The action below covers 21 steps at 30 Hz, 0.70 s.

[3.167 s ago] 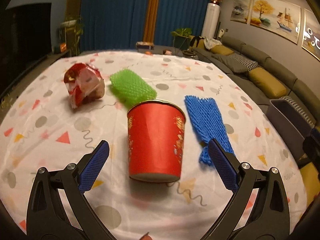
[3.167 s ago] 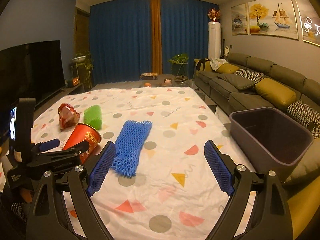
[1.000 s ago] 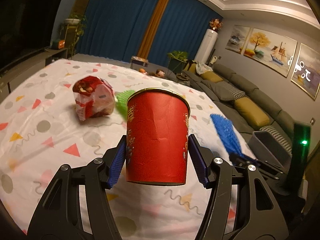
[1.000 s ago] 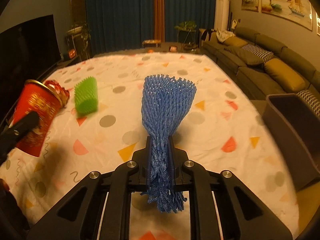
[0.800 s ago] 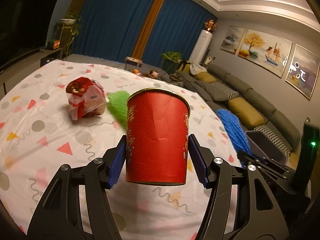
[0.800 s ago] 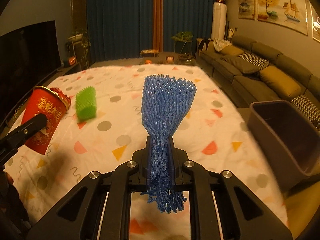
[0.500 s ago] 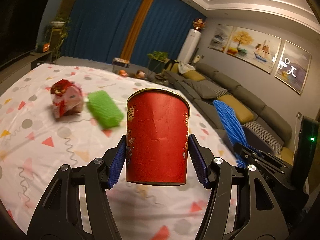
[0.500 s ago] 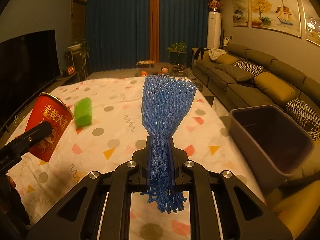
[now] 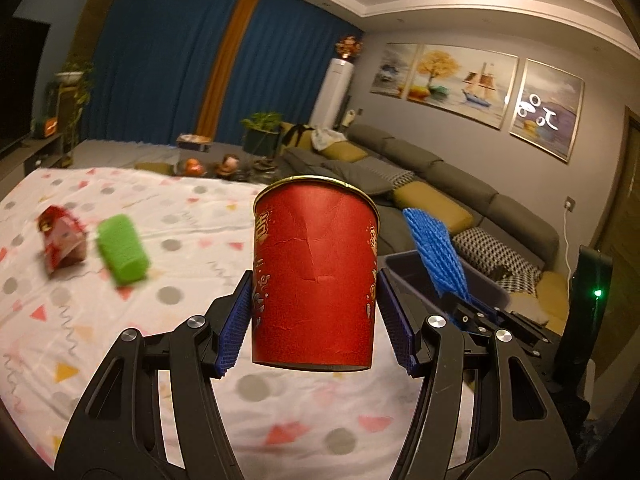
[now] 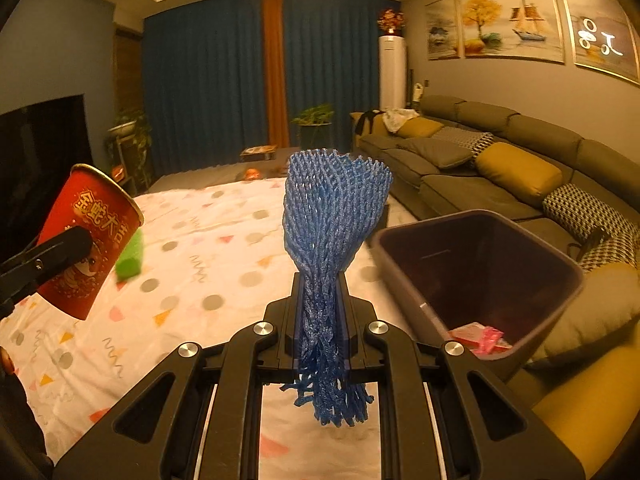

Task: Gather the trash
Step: 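Carry the red cup and blue mesh net over the grey bin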

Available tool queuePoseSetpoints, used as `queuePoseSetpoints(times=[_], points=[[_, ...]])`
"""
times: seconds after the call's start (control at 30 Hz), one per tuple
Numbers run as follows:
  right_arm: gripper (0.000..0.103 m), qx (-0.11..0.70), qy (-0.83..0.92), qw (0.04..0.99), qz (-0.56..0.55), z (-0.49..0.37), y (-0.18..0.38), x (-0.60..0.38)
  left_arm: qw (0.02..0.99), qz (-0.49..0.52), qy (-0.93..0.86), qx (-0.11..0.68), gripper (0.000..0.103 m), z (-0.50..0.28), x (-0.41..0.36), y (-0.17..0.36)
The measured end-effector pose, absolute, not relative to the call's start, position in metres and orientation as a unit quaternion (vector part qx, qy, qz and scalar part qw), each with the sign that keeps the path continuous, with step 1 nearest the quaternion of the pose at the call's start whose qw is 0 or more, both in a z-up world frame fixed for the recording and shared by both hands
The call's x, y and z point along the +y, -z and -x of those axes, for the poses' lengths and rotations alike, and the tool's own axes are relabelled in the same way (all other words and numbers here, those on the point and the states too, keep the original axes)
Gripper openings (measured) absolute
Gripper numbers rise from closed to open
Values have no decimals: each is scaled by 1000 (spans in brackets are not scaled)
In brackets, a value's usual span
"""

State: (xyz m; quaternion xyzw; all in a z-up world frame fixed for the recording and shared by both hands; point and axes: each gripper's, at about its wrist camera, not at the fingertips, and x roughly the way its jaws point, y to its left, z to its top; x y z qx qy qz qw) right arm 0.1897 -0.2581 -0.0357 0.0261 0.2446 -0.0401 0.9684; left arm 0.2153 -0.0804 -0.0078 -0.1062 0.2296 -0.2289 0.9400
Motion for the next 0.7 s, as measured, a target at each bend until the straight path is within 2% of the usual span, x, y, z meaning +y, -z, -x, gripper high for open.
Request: queuePoseSetpoints(times=[0.7], points=[[16,223,112,965,-85,-183,43,-366,906,77,345,231,59,-255,-239,12]])
